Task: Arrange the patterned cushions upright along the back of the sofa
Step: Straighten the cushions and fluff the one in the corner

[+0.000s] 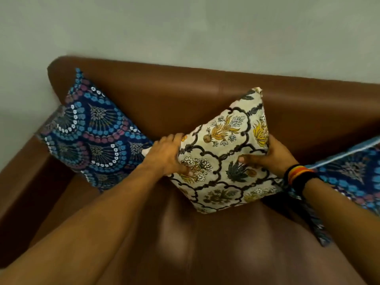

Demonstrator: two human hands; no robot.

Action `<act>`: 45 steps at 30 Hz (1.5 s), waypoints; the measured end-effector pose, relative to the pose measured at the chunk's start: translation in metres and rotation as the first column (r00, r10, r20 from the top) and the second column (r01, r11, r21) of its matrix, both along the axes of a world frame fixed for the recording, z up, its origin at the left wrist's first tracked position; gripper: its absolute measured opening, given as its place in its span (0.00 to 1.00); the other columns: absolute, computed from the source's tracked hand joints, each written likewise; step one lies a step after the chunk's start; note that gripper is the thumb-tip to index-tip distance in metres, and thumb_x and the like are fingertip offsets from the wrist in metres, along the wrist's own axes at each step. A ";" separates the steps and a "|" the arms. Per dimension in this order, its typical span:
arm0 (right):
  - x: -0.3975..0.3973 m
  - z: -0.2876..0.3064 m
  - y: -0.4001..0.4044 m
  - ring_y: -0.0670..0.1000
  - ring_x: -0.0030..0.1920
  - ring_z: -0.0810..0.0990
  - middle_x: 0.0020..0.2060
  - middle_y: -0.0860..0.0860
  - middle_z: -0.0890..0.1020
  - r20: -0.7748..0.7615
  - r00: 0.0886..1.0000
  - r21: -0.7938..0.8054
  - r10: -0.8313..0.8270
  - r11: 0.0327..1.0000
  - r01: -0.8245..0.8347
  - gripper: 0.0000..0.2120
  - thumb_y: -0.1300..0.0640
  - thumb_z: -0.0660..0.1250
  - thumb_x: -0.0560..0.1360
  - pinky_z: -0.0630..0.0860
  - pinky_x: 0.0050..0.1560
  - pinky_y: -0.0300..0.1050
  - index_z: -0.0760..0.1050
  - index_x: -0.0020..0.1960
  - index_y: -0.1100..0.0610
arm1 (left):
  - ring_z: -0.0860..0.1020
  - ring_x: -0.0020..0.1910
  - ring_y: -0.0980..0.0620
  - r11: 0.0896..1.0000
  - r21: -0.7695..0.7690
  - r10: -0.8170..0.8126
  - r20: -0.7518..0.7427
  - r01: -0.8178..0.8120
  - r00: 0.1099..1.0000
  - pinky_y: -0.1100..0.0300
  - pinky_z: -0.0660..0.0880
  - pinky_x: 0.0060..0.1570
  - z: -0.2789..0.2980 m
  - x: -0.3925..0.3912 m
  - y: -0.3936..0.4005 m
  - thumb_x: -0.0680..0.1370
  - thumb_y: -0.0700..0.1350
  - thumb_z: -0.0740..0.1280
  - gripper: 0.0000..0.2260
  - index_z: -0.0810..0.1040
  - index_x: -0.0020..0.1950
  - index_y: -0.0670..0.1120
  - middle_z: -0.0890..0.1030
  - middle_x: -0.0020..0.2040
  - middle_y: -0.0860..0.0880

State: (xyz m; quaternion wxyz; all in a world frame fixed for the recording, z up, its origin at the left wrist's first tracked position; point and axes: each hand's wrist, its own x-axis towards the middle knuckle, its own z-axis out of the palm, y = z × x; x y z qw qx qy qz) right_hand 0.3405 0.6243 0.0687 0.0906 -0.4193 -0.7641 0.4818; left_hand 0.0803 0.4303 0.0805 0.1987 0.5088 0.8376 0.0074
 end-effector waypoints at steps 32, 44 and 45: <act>-0.249 0.055 -0.166 0.52 0.75 0.68 0.76 0.51 0.66 -0.067 0.951 0.289 0.301 0.918 -0.270 0.50 0.34 0.76 0.66 0.70 0.72 0.52 0.61 0.79 0.53 | 0.66 0.80 0.34 0.815 0.457 0.432 -0.071 -0.355 0.899 0.36 0.64 0.79 0.049 -0.221 -0.173 0.69 0.74 0.74 0.54 0.61 0.84 0.43 0.67 0.82 0.38; -0.395 -0.007 -0.183 0.54 0.69 0.73 0.69 0.48 0.72 0.046 0.973 0.002 0.228 0.974 -0.228 0.58 0.38 0.85 0.52 0.74 0.69 0.58 0.60 0.74 0.50 | 0.59 0.84 0.37 0.961 0.009 0.275 0.049 -0.276 0.960 0.34 0.56 0.82 0.015 -0.363 -0.202 0.51 0.74 0.83 0.75 0.46 0.87 0.52 0.60 0.86 0.43; -0.395 -0.007 -0.183 0.53 0.67 0.75 0.68 0.47 0.73 0.034 0.973 -0.011 0.228 0.974 -0.228 0.54 0.40 0.86 0.54 0.74 0.68 0.57 0.61 0.72 0.49 | 0.61 0.83 0.36 0.969 0.002 0.247 0.069 -0.248 0.966 0.33 0.59 0.81 0.010 -0.365 -0.200 0.50 0.74 0.82 0.75 0.47 0.87 0.53 0.62 0.85 0.43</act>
